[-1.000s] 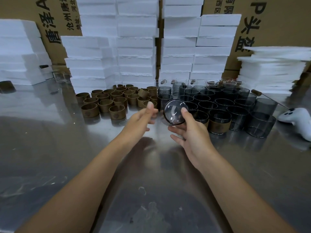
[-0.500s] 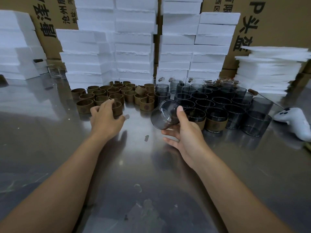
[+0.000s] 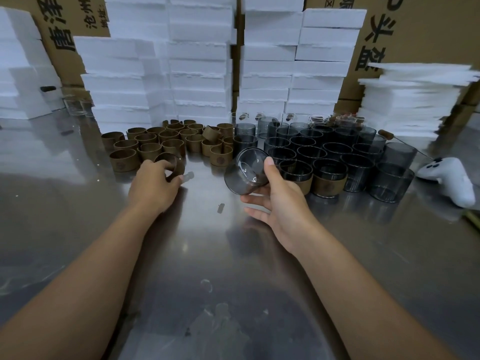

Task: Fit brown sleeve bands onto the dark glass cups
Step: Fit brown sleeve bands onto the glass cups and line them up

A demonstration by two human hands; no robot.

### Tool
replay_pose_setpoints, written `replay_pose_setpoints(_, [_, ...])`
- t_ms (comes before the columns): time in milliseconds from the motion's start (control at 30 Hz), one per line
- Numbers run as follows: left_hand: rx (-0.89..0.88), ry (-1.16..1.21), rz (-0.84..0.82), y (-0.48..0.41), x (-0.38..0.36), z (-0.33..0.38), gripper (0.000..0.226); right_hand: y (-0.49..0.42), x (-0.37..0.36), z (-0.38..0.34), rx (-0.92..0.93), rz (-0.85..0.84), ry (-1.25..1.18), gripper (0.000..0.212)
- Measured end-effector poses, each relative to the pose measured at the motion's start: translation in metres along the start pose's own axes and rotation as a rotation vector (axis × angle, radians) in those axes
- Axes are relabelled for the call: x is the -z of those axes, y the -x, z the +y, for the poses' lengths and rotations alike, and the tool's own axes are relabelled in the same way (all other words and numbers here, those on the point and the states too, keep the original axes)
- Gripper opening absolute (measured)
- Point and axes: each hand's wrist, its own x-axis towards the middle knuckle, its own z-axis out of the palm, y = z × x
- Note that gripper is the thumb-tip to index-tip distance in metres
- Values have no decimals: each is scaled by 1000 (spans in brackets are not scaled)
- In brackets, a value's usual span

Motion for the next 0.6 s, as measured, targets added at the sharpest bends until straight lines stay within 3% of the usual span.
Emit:
replay_pose_setpoints(100, [-52,35,30,2,2,3,12,0,-1,0,-11,-6,-1,39])
replay_pose_setpoints(233, [-95,245,88,7,2,17,2,1,-1,-1,-8,-10,-7,37])
replay_pose_setpoints(400, [-188,732,20,21,9,48,16,1,-1,0,24,-8,-10,37])
replay_pose_setpoints(600, [-263,957,-52,39,21,68,12,3,0,-2,-38,-67,-46,32])
